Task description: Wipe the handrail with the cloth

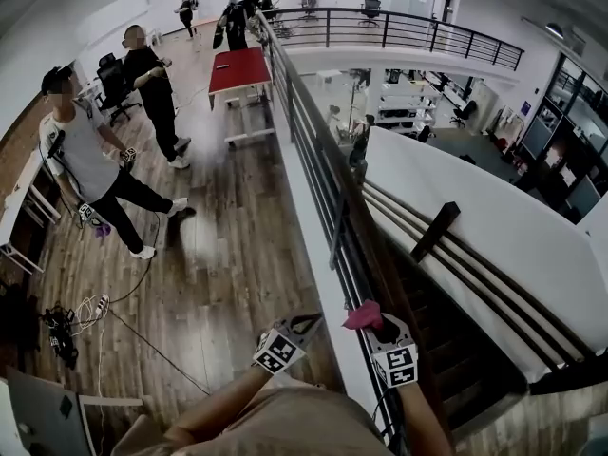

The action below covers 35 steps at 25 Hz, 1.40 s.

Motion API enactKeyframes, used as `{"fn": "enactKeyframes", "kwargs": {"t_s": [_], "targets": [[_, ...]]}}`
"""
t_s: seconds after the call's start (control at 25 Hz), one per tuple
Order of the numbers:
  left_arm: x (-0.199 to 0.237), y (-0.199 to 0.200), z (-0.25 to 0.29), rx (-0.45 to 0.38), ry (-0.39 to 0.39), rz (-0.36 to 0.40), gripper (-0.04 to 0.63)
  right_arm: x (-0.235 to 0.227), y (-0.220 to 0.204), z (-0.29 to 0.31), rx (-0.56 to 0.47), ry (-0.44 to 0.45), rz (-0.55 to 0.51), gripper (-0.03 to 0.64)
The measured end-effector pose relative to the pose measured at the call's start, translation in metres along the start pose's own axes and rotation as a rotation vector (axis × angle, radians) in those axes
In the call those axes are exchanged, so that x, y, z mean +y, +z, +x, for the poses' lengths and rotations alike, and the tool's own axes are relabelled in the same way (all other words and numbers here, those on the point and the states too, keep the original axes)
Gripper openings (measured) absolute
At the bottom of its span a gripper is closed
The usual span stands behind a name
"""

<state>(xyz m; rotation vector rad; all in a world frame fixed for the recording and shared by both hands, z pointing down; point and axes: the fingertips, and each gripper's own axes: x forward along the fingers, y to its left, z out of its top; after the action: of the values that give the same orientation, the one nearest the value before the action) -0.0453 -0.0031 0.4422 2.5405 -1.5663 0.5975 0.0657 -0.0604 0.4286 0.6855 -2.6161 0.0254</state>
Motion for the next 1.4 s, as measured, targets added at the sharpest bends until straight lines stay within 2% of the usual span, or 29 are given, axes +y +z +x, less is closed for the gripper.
{"fn": "enactKeyframes", "kwargs": {"t_s": [0.8, 1.4], "targets": [[-0.045, -0.014, -0.008, 0.016, -0.033, -0.024, 0.017, 0.014, -0.029, -0.044, 0.015, -0.032, 0.042, 0.143], [-0.068, -0.042, 0.0, 0.047, -0.077, -0.039, 0.017, 0.021, -0.054, -0.051, 0.025, -0.053, 0.06, 0.143]]}}
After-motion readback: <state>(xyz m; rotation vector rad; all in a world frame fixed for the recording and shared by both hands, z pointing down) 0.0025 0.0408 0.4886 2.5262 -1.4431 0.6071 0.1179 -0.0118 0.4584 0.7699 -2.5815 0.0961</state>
